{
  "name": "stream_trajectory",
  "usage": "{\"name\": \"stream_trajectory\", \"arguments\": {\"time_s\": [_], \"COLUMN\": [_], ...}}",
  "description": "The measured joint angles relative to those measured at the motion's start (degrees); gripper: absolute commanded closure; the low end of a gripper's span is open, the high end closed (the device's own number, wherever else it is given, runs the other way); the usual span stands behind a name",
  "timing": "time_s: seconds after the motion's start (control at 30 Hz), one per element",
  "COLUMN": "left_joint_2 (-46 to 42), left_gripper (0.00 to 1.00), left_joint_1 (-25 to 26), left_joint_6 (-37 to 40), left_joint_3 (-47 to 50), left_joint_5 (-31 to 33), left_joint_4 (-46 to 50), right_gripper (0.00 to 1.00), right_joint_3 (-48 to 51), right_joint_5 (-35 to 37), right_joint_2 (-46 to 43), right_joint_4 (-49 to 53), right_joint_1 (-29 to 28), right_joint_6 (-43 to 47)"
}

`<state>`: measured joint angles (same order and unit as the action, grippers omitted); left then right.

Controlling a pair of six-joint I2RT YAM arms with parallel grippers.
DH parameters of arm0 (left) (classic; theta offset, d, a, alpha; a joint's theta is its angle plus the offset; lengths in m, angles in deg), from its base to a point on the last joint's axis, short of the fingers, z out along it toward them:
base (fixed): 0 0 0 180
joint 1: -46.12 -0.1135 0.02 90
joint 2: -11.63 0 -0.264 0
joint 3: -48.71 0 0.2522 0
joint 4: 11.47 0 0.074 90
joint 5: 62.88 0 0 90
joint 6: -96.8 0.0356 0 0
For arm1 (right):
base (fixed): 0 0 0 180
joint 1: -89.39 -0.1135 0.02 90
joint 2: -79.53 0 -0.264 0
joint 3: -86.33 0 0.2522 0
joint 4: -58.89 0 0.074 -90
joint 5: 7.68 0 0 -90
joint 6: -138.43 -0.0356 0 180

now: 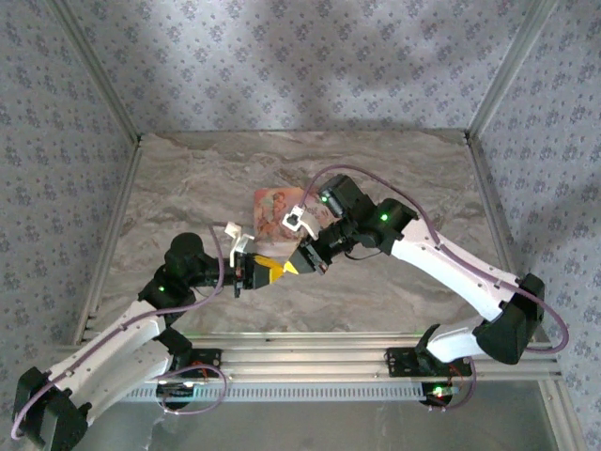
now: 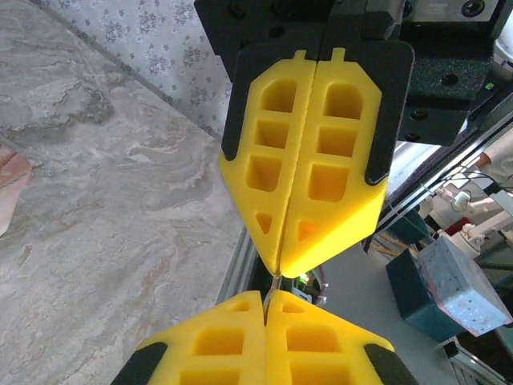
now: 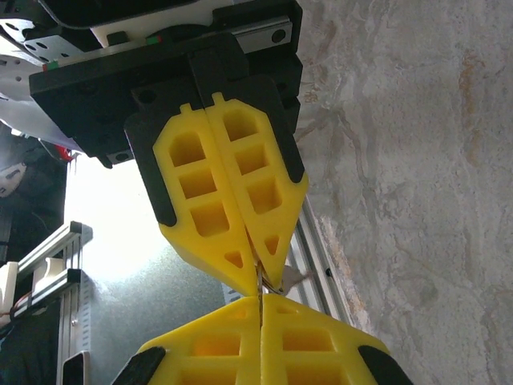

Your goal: Unlock a padlock with a key

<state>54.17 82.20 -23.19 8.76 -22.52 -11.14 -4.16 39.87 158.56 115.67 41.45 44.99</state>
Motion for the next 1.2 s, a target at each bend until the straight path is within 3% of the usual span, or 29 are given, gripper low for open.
{"name": "stream_trajectory", "arguments": {"time_s": [0.07, 0.1, 0.2, 0.3, 0.43, 0.57, 0.73, 0.93, 1.2], "left_joint_2": [-0.09, -0.28, -1.60, -3.28, -5.42, -7.30, -10.08, -9.97, -5.62], "left_gripper": [1.00, 1.00, 1.00, 1.00, 1.00, 1.00, 1.00, 1.00, 1.00], "left_joint_1": [0.04, 0.04, 0.04, 0.04, 0.04, 0.04, 0.04, 0.04, 0.04], "left_joint_6": [0.09, 0.20, 0.90, 1.31, 1.01, 0.11, -1.73, -3.32, -3.72], "left_joint_3": [0.00, 0.00, 0.02, 0.66, 3.91, 7.37, 9.90, 11.43, 11.47], "left_joint_5": [0.66, 1.31, 4.46, 8.83, 14.80, 20.81, 28.24, 30.25, 30.42], "left_joint_4": [0.13, 0.37, 2.71, 5.31, 7.91, 12.00, 18.78, 22.53, 22.29], "right_gripper": [0.66, 0.54, 0.43, 0.41, 0.41, 0.42, 0.38, 0.39, 0.43], "right_joint_3": [0.22, 0.57, 3.23, 6.86, 14.45, 19.34, 20.44, 18.64, 15.45], "right_joint_5": [0.13, 0.28, 2.95, 9.53, 23.71, 37.75, 53.33, 60.98, 64.76], "right_joint_2": [0.00, -0.07, -1.11, -3.23, -6.25, -4.26, 5.18, 15.67, 22.12], "right_joint_4": [-0.48, -1.27, -4.96, -8.39, -12.48, -15.32, -19.45, -21.90, -26.36], "right_joint_1": [0.28, 0.46, 1.46, 2.95, 2.95, -1.55, -8.76, -10.64, -9.11], "right_joint_6": [-0.37, -1.05, -4.28, -8.63, -15.80, -23.93, -33.77, -38.38, -40.39]}}
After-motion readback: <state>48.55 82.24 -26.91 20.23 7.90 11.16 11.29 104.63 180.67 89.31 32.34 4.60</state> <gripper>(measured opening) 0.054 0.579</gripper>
